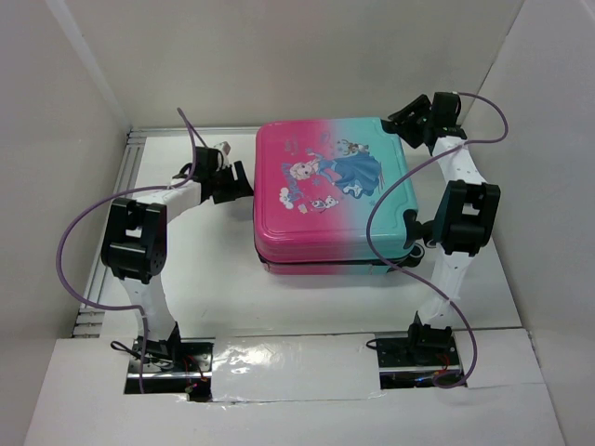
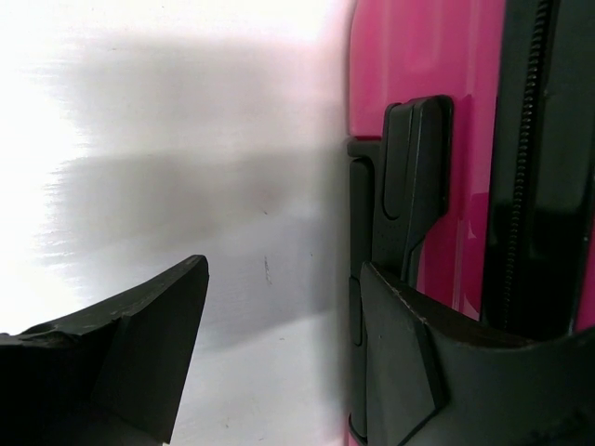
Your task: Pack the luggage
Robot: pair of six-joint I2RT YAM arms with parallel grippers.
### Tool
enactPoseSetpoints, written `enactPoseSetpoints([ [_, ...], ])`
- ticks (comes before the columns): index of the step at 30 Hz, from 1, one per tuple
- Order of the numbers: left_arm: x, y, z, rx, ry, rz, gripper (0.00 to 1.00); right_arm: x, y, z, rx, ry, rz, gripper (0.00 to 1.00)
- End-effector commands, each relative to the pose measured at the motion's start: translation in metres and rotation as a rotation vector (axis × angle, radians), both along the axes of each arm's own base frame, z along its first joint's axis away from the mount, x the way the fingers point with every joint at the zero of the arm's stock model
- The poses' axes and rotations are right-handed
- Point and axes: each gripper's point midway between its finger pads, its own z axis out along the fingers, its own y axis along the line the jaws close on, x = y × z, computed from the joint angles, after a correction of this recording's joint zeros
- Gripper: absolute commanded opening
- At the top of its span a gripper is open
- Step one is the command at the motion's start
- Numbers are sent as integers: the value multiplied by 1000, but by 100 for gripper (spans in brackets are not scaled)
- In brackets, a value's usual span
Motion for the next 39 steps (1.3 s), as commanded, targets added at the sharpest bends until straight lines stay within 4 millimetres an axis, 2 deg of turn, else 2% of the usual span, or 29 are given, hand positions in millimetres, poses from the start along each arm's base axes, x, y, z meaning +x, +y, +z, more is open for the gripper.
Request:
enactPoseSetpoints([
  [1, 7, -24, 31, -40, -97, -66, 79, -8, -14, 19, -141, -52, 30, 0],
  [4, 3, -28, 28, -39, -87, -75, 79, -9, -14, 17, -147, -43, 35, 0],
  [5, 3, -28, 28, -39, -87, -75, 79, -9, -14, 26, -150, -61, 34, 0],
  [7, 0, -23, 31, -22, -90, -57, 79, -10, -16, 31, -164, -70, 29, 0],
  [9, -3, -19, 45, -14, -115, -43, 79, -11, -21, 36, -166, -78, 19, 0],
  [12, -5, -4, 58, -7, -126, 3, 80, -12, -22, 41, -176, -88, 22, 0],
  [13, -5, -4, 70, -12, -153, 4, 80, -12, -29, 41, -181, -86, 4, 0],
  [15, -6, 8, 76, -11, -158, 28, 80, -14, -35, 47, -193, -96, -2, 0],
  [16, -8, 6, 85, -25, -176, 16, 81, -15, -34, 52, -194, -105, -3, 0],
  [20, -9, 4, 91, -57, -196, -9, 81, -17, -39, 55, -184, -113, -10, 0],
  [28, -22, 0, 61, -73, -113, -27, 80, -18, -42, 50, -197, -95, -21, 0],
  [30, -22, 0, 61, -73, -113, -27, 80, -18, -40, 50, -192, -97, -10, 0],
  [34, -24, -12, 38, -39, -69, -57, 80, -18, -39, 42, -192, -68, 5, 0],
  [35, -21, -12, 42, -40, -80, -57, 80, -17, -40, 41, -196, -67, -2, 0],
  [36, -22, -16, 35, -32, -66, -61, 80, -19, -40, 36, -194, -56, -2, 0],
  [37, -22, -16, 35, -32, -66, -61, 79, -19, -46, 44, -198, -75, -12, 0],
  [38, -24, -20, 30, -31, -53, -70, 79, -20, -48, 37, -210, -60, -17, 0],
  [39, -24, -20, 24, -29, -41, -70, 79, -23, -50, 40, -217, -61, -30, 0],
])
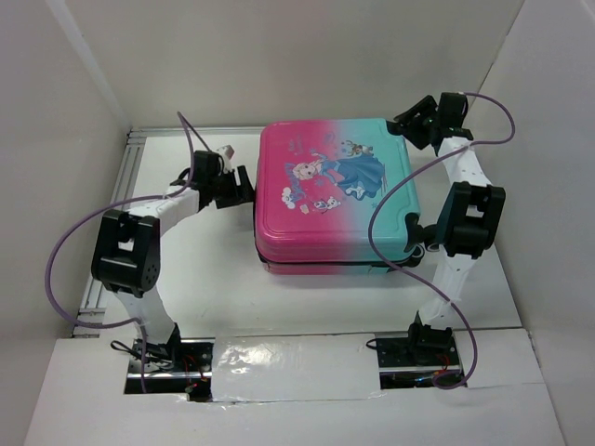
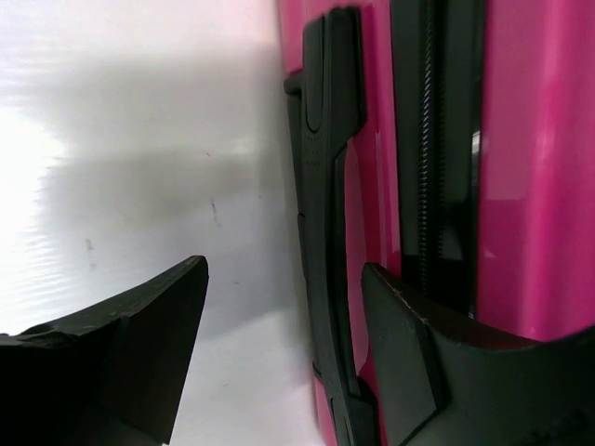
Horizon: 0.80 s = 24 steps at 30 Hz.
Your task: Pack the luggage
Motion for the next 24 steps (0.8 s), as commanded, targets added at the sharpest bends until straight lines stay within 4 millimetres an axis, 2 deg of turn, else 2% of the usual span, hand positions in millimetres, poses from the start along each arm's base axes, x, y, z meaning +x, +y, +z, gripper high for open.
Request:
enactPoseSetpoints([
  [1, 7, -11, 1, 4, -26, -27, 79, -13, -30, 38, -198, -73, -12, 0],
  [6, 6, -12, -16, 21, 11, -14, 79, -13, -29, 48, -205, -94, 0, 0],
  [9, 13, -12, -21, 40, 15, 20, 73, -11, -29, 40, -201, -77, 2, 0],
  [10, 16, -14, -24, 58, 12, 26, 69, -11, -27, 40, -196, -79, 11, 0],
  [11, 16, -15, -23, 53, 16, 32, 63, -11, -27, 40, -196, -79, 11, 8],
  [12, 22, -19, -25, 58, 12, 30, 53, -9, -28, 40, -197, -80, 11, 12],
  [14, 26, -18, -31, 66, 27, 48, 38, -5, -25, 46, -201, -102, 37, 21],
  [15, 30, -19, -25, 55, 18, 55, 36, -5, -25, 49, -201, -102, 37, 22],
  [19, 35, -12, -32, 88, 34, 96, 24, 4, -16, 38, -188, -103, 106, 18],
  [20, 35, -12, -32, 88, 34, 97, 22, 6, -6, 36, -175, -107, 139, 17],
  [21, 36, -10, -32, 98, 31, 108, 20, 9, -7, 40, -177, -117, 138, 13],
  [22, 37, -6, -32, 98, 32, 117, 14, 12, 2, 34, -169, -113, 162, 13],
  [24, 41, 6, -32, 91, 37, 150, 10, 19, 18, 40, -173, -139, 187, 12],
])
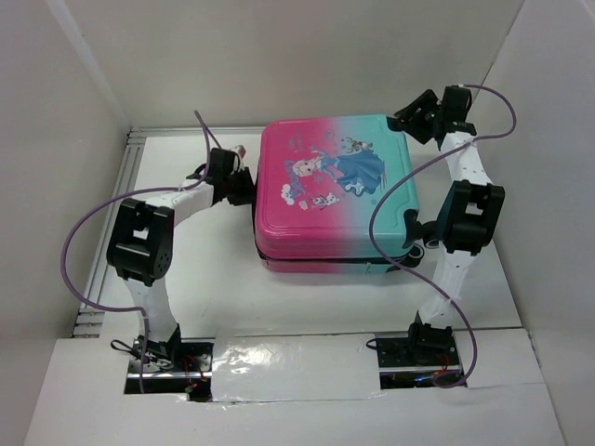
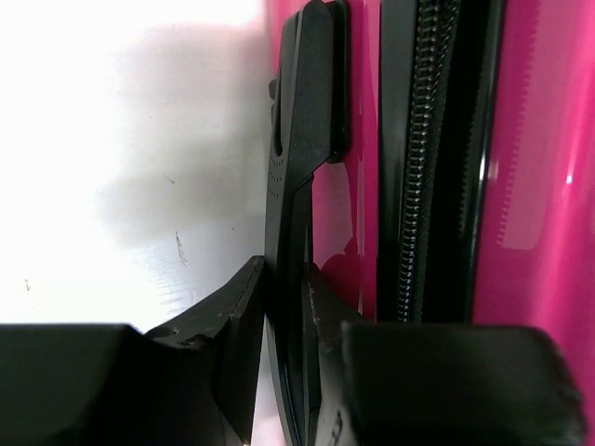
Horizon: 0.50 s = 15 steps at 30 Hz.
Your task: Pack the luggage
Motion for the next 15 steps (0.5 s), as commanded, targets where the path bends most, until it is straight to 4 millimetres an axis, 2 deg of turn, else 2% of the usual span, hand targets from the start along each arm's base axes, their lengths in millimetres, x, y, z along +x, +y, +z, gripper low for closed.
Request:
enactPoseSetpoints([
  [1, 27, 40, -8, 51, -27, 132, 6, 18, 24, 23, -139, -119, 124, 12],
  [3, 30, 51, -10, 46, -23, 162, 6, 24, 37, 23, -143, -127, 138, 12],
  [4, 30, 62, -9, 46, -23, 183, 6, 28, 36, 23, -144, -128, 138, 12],
  [6, 30, 71, -8, 39, -25, 198, 6, 32, 51, 22, -142, -129, 163, 12],
  [7, 30, 80, -7, 37, -34, 217, 6, 37, 51, 29, -145, -150, 162, 12],
  [9, 29, 84, -7, 37, -32, 226, 4, 41, 60, 22, -151, -137, 163, 11],
  [11, 32, 95, -5, 22, -38, 241, 4, 41, 67, 22, -151, -137, 174, 9],
  [13, 35, 99, -3, 21, -47, 251, 4, 43, 65, 24, -157, -147, 163, 9],
  [14, 34, 97, -3, 13, -46, 243, 4, 45, 72, 18, -156, -145, 174, 11],
  [15, 34, 103, -8, 15, -35, 255, 4, 46, 72, 23, -157, -155, 174, 11],
])
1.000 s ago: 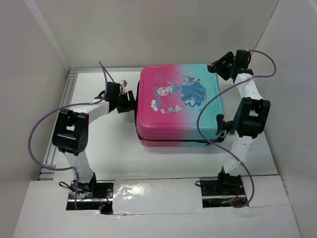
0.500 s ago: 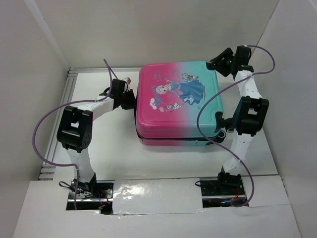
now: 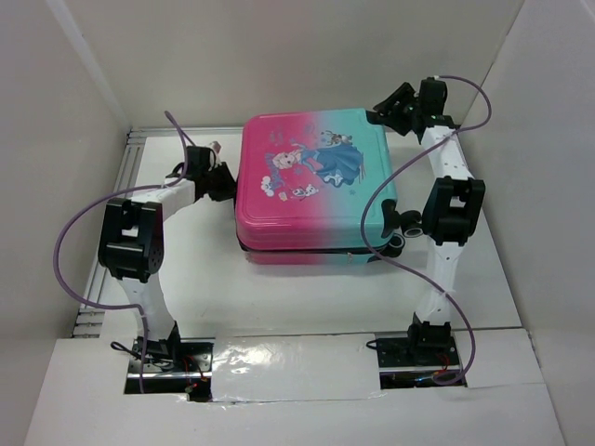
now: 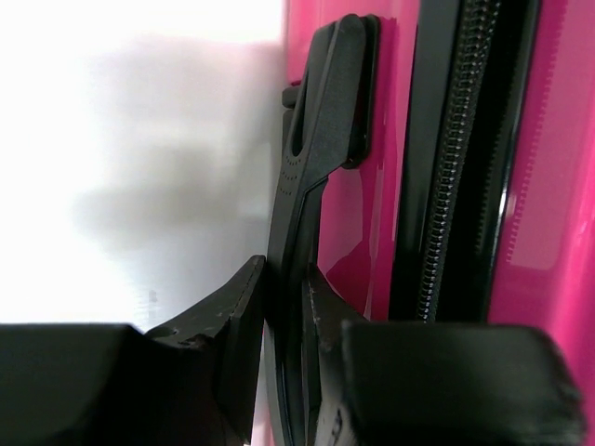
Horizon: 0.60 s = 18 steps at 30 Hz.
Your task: Pack the luggage
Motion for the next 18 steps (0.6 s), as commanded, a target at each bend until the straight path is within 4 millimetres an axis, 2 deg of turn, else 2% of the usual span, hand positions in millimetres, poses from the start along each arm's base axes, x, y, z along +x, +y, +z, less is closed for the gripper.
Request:
enactPoseSetpoints([
  [1, 16, 54, -8, 77, -25, 153, 4, 11, 25, 29, -142, -137, 105, 12],
  [2, 14, 50, -13, 69, -15, 127, 4, 15, 25, 24, -141, -134, 106, 13],
  [3, 18, 55, -8, 74, -29, 130, 4, 15, 33, 22, -135, -129, 126, 13],
  [4, 18, 52, -8, 65, -29, 120, 4, 16, 44, 31, -131, -154, 149, 13],
  [5, 18, 52, -8, 65, -29, 120, 4, 19, 44, 23, -130, -141, 150, 13],
  [6, 18, 52, -8, 65, -29, 120, 4, 19, 60, 23, -128, -145, 175, 13],
  [8, 10, 55, -18, 77, -4, 129, 4, 20, 69, 25, -128, -155, 186, 15],
  [9, 8, 57, -18, 85, -3, 136, 4, 22, 67, 19, -141, -148, 183, 15],
  [11, 6, 63, -20, 93, -4, 154, 4, 22, 73, 23, -141, -160, 191, 15],
  [14, 7, 71, -19, 72, 3, 182, 4, 23, 73, 17, -140, -151, 192, 20],
  [15, 6, 69, -19, 57, 6, 180, 4, 25, 76, 17, -134, -163, 206, 23],
  [16, 9, 69, -17, 55, -6, 181, 4, 25, 79, 14, -125, -162, 226, 33],
  [17, 8, 68, -16, 49, -6, 174, 4, 28, 79, 26, -136, -192, 228, 43],
  [18, 6, 67, -18, 50, 5, 174, 6, 30, 79, 23, -145, -188, 233, 54],
])
